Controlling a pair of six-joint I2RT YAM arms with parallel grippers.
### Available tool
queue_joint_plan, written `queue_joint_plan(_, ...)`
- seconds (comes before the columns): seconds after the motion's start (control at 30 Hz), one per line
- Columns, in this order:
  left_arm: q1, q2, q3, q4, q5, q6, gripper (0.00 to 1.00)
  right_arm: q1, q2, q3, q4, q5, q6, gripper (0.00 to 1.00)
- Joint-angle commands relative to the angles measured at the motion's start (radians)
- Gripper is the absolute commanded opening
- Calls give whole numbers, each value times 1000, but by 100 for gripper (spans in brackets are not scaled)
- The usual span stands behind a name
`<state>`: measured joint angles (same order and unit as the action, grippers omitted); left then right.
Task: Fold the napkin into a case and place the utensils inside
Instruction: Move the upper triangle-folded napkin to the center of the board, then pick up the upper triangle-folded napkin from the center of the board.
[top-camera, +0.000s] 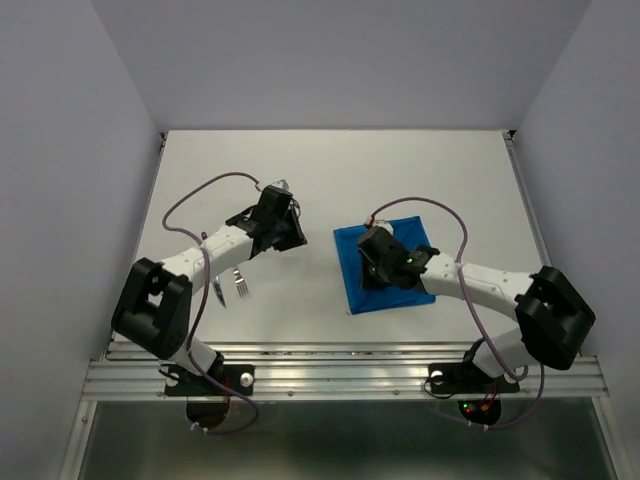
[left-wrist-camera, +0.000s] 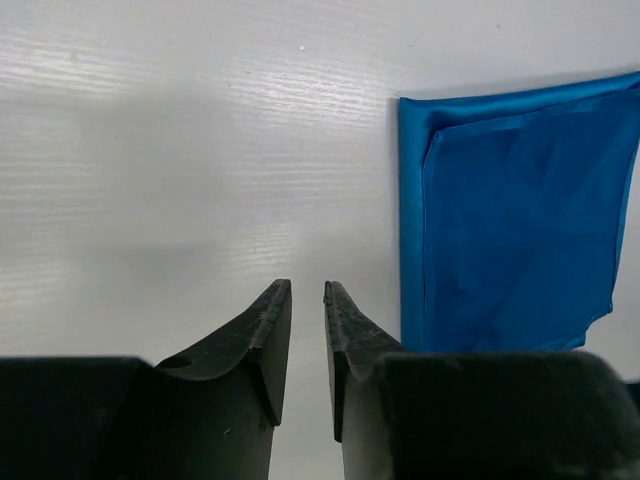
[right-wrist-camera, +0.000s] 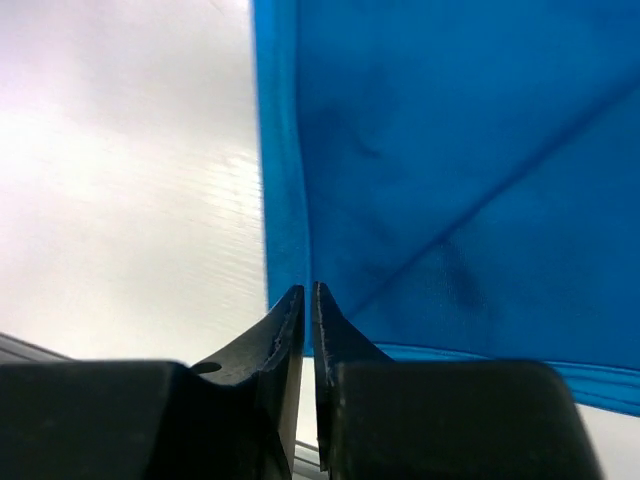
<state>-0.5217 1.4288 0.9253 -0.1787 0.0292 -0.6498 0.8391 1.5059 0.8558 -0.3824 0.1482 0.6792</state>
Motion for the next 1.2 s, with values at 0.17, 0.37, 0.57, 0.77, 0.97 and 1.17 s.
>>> queue_joint_plan(0.17,-58,295,254,-27,107,4,63,11,-92,72,-70,203,11,17)
queue_joint_plan(0.37,-92,401,303,18,117,41,71,11,-133,37,-72,241,39,27)
queue_joint_plan(0.57,-92,470,316,87,159,55,57,11,-139,35,-87,249,60,30)
queue_joint_plan(0.77,-96,533,368,81,161,64,53,11,-138,28,-89,238,68,31)
queue_joint_plan(0.97,-106,555,368,96,158,45,49,11,-147,19,-90,237,71,31)
queue_joint_plan(1.17,-121,604,415,32,83,12,44,11,-148,25,-89,234,71,31)
